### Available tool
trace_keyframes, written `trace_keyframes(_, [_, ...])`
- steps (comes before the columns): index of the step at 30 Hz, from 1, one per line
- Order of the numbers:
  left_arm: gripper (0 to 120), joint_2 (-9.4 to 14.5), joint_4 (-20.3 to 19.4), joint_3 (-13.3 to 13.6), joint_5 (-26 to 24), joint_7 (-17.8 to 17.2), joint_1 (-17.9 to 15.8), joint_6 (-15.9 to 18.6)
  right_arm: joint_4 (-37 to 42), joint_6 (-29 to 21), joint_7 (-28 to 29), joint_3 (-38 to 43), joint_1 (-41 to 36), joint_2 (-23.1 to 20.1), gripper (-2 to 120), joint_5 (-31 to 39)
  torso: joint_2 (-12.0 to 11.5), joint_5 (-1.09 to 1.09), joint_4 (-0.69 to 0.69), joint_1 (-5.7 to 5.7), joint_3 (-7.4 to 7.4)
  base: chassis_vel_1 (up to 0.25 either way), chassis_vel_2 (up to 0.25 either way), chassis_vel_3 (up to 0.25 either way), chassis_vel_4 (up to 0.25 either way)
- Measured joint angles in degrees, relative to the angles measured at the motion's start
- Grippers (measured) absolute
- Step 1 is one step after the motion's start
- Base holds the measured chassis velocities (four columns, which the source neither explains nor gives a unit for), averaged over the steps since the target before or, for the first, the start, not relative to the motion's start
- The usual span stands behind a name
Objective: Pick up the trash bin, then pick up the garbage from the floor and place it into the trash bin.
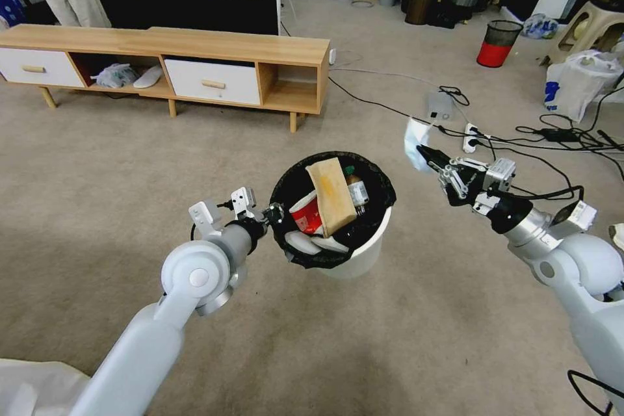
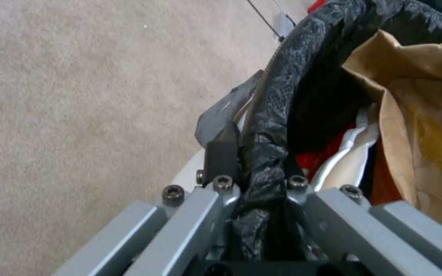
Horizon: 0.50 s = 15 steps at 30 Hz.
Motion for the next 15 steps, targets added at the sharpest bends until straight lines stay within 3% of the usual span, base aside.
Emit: trace_keyframes(15, [2, -1.22, 1.43, 4.74, -1.35, 0.66, -2.69, -0.14, 5.63, -0.73, -0.76, -3.59, -1.59, -5.77, 0, 3.43, 0.00, 0.00, 0.00, 0.00, 0.00, 0.000, 0.000, 0.000, 0.000])
